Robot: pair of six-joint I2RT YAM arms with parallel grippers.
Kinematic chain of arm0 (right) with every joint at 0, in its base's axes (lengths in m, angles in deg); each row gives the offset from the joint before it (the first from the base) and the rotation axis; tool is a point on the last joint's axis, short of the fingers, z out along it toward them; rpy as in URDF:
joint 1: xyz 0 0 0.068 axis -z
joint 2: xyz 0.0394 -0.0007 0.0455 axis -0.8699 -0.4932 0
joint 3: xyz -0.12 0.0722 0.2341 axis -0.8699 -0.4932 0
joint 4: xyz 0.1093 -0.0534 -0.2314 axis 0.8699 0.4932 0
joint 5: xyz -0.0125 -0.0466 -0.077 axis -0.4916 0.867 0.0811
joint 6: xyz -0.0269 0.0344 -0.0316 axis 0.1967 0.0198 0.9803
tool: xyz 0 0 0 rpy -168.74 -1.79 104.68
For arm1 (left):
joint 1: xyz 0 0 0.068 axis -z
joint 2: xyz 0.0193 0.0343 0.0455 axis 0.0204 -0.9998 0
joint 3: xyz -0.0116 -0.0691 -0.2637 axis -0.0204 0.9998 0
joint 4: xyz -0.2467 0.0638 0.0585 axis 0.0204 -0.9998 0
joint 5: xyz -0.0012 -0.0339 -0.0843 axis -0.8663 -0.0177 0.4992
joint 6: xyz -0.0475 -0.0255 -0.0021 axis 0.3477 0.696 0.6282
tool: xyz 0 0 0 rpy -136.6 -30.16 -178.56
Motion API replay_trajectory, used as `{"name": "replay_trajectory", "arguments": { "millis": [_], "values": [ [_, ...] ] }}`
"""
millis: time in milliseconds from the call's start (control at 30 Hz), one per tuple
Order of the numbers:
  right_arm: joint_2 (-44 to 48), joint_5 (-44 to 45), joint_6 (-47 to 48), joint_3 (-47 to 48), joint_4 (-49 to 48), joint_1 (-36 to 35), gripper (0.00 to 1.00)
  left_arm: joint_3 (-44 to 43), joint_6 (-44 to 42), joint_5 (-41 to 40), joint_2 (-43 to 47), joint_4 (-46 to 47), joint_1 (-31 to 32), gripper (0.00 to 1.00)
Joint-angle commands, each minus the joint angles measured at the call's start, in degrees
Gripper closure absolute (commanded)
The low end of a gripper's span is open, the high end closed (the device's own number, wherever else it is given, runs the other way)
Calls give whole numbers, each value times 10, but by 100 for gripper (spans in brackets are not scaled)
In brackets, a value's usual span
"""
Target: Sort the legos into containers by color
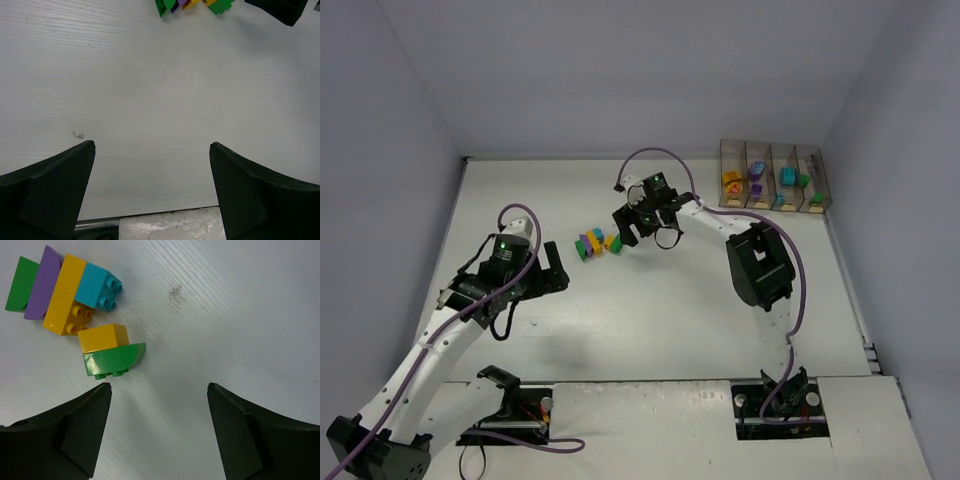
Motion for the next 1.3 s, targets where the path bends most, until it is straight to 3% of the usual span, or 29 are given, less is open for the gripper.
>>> {"name": "replay_trajectory", "arguments": {
  "millis": [0, 333, 500, 833, 1200, 1267],
  "values": [
    [0, -27, 43, 37, -10, -24, 26, -20, -1, -15, 9, -4, -1, 10],
    [-43, -28, 54, 45, -8, -39, 17, -25, -1, -22, 8, -17, -1, 10],
    [-55, -18, 54, 45, -8, -41, 18, -25, -3, -21, 2, -18, -1, 10],
    [-84, 6, 64, 42, -11, -46, 40, -27, -7, -22, -5, -17, -1, 10],
    [-65, 29, 80, 7, -11, -51, 44, -20, -2, -23, 6, -17, -1, 10],
    [-62, 31, 81, 1, -11, -51, 55, -19, 0, -23, 5, -15, -2, 10]
  ]
}}
